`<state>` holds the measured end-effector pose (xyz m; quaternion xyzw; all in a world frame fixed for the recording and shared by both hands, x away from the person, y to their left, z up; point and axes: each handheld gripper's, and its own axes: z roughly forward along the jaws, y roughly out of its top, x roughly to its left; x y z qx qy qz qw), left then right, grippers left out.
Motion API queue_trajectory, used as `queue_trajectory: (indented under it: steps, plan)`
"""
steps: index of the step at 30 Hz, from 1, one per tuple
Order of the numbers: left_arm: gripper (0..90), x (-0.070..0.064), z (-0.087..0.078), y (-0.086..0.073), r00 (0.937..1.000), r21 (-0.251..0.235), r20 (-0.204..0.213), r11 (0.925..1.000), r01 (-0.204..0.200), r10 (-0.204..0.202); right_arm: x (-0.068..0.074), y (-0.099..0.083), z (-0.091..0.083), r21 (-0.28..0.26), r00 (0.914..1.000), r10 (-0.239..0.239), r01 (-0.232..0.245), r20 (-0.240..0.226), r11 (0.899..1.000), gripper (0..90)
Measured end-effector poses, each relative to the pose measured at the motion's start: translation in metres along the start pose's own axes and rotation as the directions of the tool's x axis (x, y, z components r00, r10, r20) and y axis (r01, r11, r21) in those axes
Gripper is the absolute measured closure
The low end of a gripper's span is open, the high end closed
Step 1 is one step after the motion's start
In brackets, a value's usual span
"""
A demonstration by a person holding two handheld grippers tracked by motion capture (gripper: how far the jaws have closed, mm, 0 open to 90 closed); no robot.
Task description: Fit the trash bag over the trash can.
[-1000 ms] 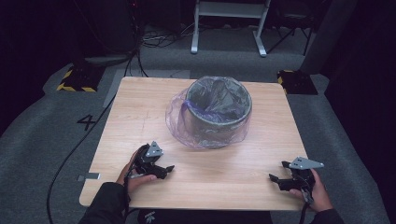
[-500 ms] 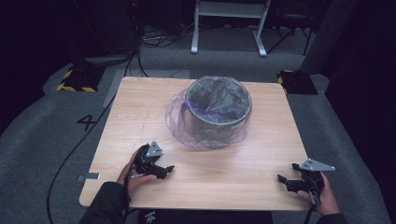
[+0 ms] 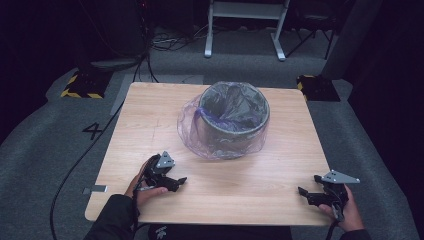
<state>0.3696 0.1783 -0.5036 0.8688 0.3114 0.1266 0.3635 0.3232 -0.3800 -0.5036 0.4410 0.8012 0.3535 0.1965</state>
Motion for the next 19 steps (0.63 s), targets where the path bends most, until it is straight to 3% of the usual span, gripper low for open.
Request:
queue_trajectory:
  steps: [19]
  plan:
    - [14.1, 0.0001, 0.0006, 0.0004, 1.0000, -0.002, 0.000, 1.0000, 0.001, -0.001, -0.0007, 0.0003, 0.0003, 0.002, 1.0000, -0.002, 0.002, -0.004, 1.000, 14.9]
